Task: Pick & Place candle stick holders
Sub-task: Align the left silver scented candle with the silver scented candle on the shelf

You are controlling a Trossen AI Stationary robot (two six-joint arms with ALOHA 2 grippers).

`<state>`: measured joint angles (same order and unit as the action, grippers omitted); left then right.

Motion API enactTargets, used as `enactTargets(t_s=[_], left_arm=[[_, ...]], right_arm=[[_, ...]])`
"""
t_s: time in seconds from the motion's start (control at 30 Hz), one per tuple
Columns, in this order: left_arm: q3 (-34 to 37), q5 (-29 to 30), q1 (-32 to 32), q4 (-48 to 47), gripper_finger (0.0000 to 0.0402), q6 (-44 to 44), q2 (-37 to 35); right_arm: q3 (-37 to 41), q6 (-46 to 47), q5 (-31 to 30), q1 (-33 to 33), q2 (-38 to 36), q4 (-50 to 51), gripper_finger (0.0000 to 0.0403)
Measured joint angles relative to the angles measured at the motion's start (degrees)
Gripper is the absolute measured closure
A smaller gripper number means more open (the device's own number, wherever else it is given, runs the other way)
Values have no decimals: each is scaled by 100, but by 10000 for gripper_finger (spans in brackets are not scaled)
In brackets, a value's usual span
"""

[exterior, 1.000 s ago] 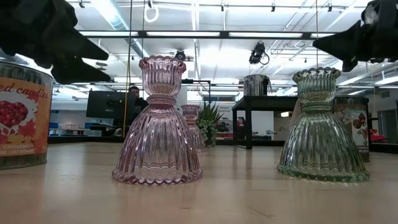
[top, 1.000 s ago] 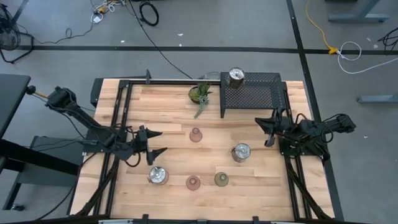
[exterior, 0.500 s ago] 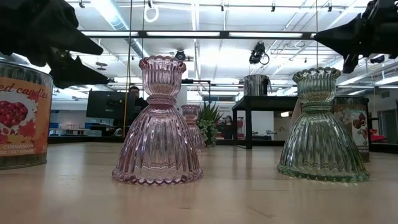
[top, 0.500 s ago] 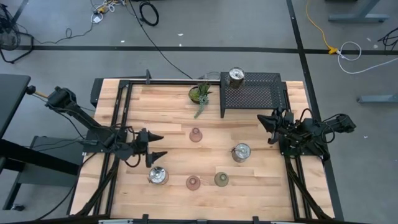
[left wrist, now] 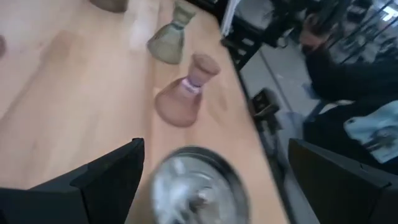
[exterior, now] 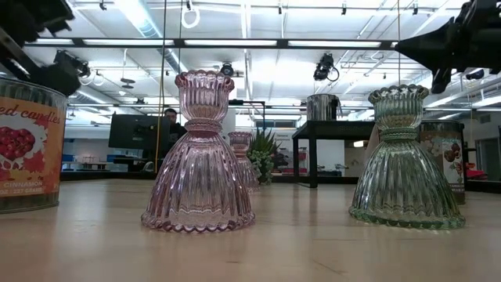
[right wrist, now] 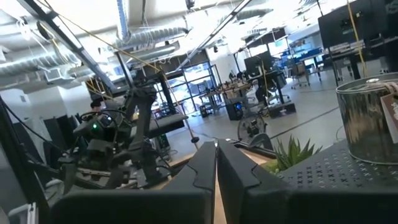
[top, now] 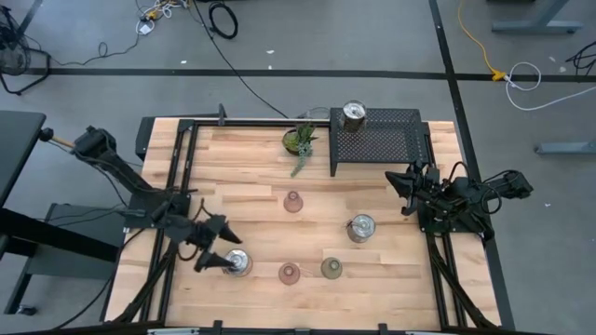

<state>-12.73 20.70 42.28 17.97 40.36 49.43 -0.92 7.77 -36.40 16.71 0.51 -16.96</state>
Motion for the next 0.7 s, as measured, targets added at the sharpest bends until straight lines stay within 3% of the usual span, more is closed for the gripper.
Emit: enactTargets(t_s=[0.2,0.33,0.5,0.7], left_arm=[[-2,749,1113,-17,5,261,-504],[-7,1939,2157,-205,5,655,-577],[-7,3452,3285,-194,5,839,-172],[-7,3738,3673,-237,5,1238,547]], right_arm=[[-1,79,-2,0,0,64,385],[-1,79,-2,0,0,157,385],[-1,79,-4,0,0,219,385],[-1,58,-15,0,0,233,385]])
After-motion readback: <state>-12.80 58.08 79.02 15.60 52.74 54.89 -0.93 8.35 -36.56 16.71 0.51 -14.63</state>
